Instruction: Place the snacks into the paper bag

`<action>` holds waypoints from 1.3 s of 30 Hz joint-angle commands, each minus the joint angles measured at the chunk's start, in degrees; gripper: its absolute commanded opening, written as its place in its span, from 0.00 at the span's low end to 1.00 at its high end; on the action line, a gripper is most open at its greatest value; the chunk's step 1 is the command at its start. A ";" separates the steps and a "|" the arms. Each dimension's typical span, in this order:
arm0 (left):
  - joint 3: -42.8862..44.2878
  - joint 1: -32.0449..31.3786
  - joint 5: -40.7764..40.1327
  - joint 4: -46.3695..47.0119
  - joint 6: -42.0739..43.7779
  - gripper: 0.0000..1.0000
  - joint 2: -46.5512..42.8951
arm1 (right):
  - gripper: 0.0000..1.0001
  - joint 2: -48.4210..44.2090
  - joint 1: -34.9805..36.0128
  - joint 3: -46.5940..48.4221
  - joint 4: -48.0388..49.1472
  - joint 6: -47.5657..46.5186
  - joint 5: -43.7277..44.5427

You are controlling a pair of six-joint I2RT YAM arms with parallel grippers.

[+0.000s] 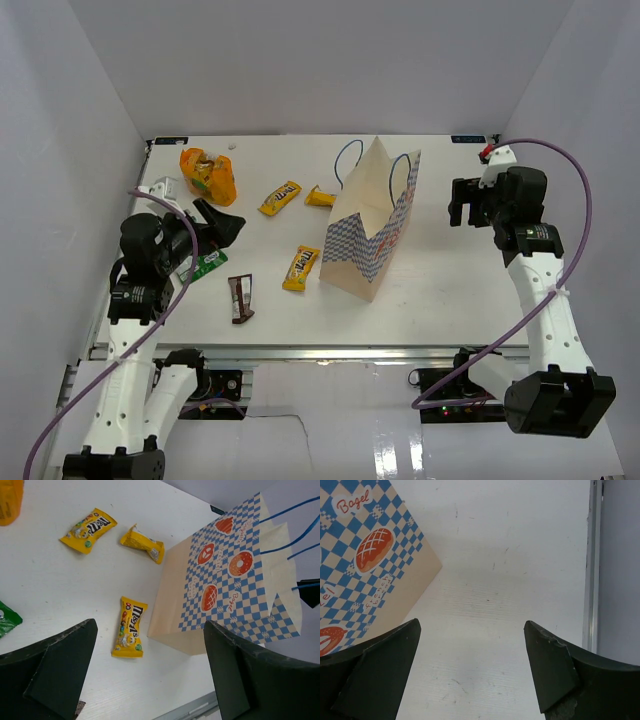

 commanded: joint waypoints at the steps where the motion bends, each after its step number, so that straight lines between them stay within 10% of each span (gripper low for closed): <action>1: -0.93 0.09 5.30 -0.92 -2.60 0.98 0.42 | 0.90 -2.12 -0.11 0.49 0.12 -3.07 -5.66; 9: -2.25 -4.91 7.43 -0.65 -5.77 0.97 13.14 | 0.90 -0.81 1.04 0.75 -18.91 -34.27 -27.73; 16: 2.31 -21.42 -4.44 1.63 -3.85 0.82 32.55 | 0.90 3.40 -0.19 -1.97 -21.34 -33.08 -34.40; 26: 10.58 -29.09 -16.04 1.28 2.83 0.82 53.58 | 0.90 9.03 -2.30 2.07 -21.07 -32.02 -35.12; 39: 9.18 -31.73 -22.99 -0.21 3.90 0.44 54.15 | 0.90 10.53 -3.89 3.92 -20.81 -31.93 -36.53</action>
